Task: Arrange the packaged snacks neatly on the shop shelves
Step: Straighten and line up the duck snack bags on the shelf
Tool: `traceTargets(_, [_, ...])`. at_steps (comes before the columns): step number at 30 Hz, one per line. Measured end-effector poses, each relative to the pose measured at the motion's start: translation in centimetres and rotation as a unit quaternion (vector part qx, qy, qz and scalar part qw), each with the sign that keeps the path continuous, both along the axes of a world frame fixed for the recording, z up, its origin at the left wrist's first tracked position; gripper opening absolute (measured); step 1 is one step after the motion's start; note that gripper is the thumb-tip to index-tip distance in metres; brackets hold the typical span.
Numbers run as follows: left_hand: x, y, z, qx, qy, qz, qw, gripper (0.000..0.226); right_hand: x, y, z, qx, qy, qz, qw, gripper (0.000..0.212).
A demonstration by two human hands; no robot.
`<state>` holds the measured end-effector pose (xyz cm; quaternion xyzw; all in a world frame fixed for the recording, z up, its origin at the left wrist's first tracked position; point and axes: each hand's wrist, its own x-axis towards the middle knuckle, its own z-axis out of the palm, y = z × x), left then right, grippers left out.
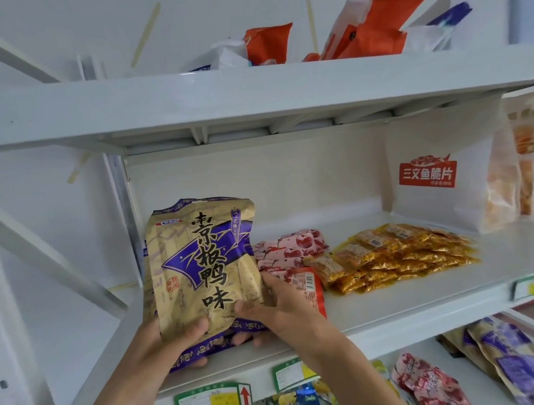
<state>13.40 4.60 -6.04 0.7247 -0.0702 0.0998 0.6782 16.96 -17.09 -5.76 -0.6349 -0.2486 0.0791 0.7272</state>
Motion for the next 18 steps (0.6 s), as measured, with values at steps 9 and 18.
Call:
traceTargets(9, [-0.9,0.1,0.2,0.024,-0.007,-0.035,0.999,0.036,-0.5,0.1,0.0,-0.013,-0.031,-0.016,0.999,0.046])
traceTargets(18, [-1.1,0.5,-0.1,-0.010,-0.033,-0.026,0.999,0.047,-1.3,-0.1,0.5,-0.005,-0.018,0.002,1.000,0.046])
